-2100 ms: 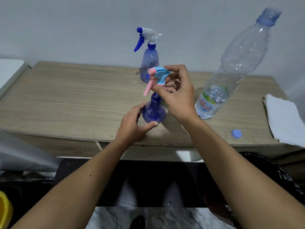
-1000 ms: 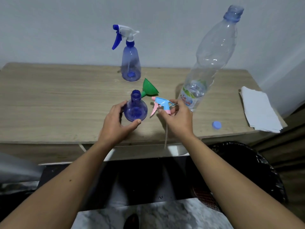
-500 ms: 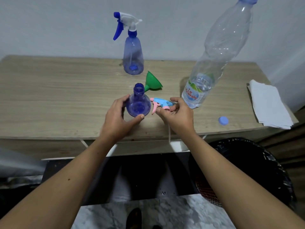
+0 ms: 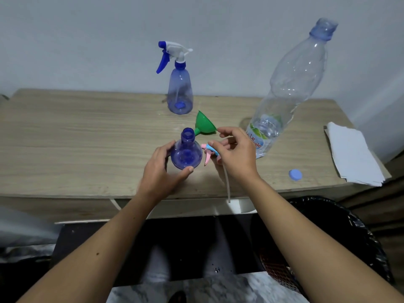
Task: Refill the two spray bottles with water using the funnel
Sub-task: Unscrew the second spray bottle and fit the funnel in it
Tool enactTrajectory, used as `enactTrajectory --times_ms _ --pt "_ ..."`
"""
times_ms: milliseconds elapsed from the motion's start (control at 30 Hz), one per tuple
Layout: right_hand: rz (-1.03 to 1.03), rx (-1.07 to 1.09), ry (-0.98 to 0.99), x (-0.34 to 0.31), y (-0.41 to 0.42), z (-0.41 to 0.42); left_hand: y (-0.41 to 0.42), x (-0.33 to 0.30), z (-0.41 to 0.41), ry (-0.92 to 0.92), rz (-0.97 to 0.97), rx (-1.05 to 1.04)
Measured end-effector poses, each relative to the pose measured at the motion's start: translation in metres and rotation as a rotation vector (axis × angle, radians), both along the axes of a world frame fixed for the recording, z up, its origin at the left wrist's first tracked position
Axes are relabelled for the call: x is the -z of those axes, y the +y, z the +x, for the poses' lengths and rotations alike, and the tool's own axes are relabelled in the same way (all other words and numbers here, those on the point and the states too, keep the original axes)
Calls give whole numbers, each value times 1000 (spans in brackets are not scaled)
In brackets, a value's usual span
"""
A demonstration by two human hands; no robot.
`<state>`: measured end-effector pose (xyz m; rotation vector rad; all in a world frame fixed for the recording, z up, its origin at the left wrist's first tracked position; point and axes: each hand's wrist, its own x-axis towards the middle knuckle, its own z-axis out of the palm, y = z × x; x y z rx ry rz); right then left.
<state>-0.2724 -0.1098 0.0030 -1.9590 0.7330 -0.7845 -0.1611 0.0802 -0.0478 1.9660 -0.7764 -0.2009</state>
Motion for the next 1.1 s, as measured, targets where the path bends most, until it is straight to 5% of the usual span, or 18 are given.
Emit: enactTrajectory --times_ms 633,1100 --pt "-116 128 63 14 -20 60 2 8 6 -111 -5 50" --pt "-305 -106 -170 -83 1 16 3 4 0 -112 3 40"
